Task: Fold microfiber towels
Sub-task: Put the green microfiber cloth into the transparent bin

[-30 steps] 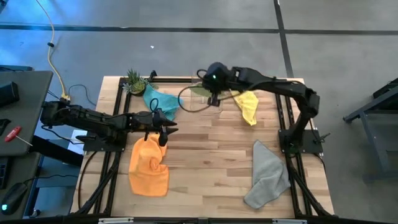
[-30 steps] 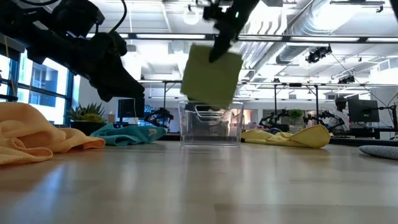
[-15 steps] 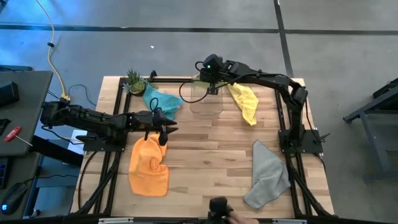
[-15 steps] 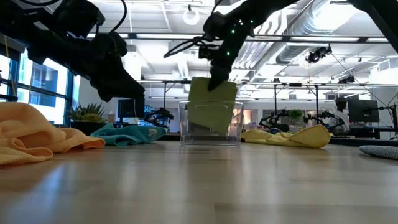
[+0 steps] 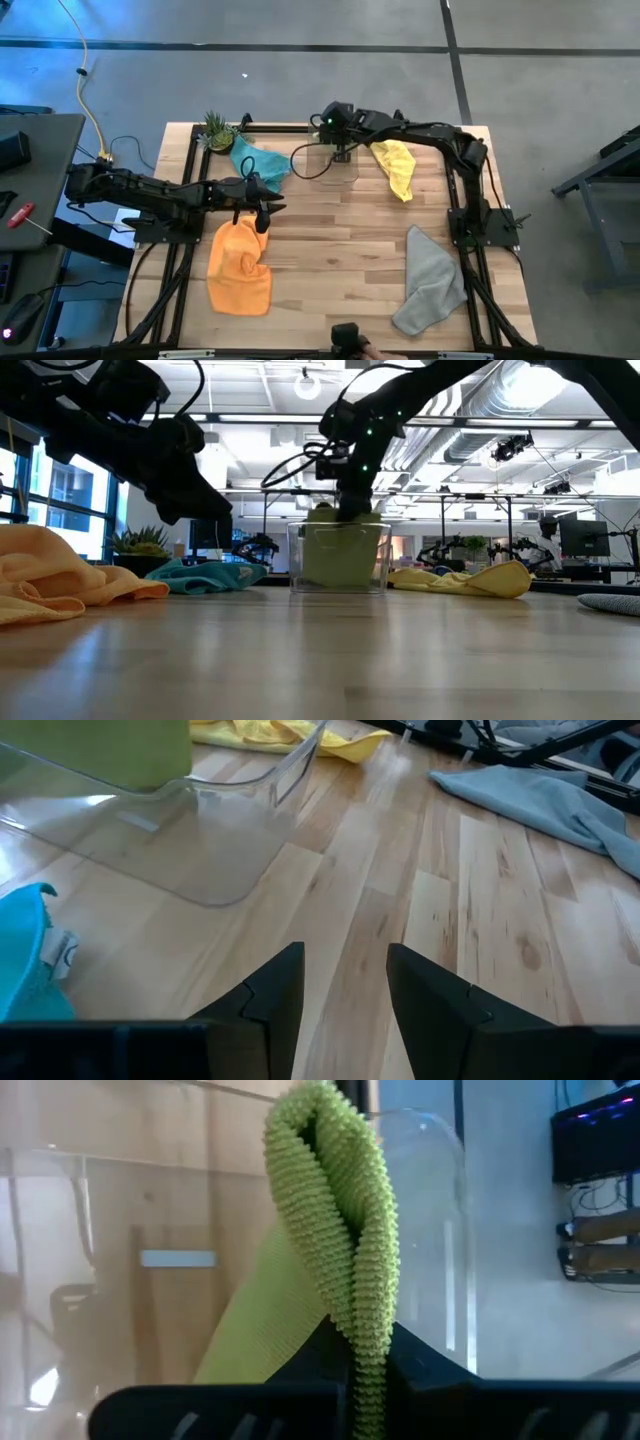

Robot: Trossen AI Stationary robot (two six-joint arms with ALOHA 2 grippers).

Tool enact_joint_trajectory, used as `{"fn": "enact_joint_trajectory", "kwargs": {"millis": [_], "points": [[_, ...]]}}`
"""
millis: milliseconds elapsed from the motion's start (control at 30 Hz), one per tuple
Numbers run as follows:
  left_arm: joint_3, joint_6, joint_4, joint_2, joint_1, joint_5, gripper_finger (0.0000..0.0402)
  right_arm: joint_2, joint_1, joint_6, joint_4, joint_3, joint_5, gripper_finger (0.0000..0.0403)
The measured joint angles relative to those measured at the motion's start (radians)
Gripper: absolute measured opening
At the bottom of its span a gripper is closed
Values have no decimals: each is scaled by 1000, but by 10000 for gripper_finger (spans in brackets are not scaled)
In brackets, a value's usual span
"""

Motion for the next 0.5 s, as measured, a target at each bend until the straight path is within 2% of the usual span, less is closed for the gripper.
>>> {"fn": "enact_joint_trajectory", "kwargs": {"millis": [167, 333, 400, 500], "points": [[0, 2, -2, 0, 0, 0, 133, 1, 33, 51, 2, -7, -25, 0], [0, 7, -2, 0, 0, 0, 133, 1, 59, 136, -31, -7, -99, 3], [0, 7, -2, 0, -4, 1, 133, 1, 69, 164, -53, -7, -136, 17], [0, 7, -2, 0, -4, 4, 133, 1, 81, 195, -73, -7, -170, 59]]}}
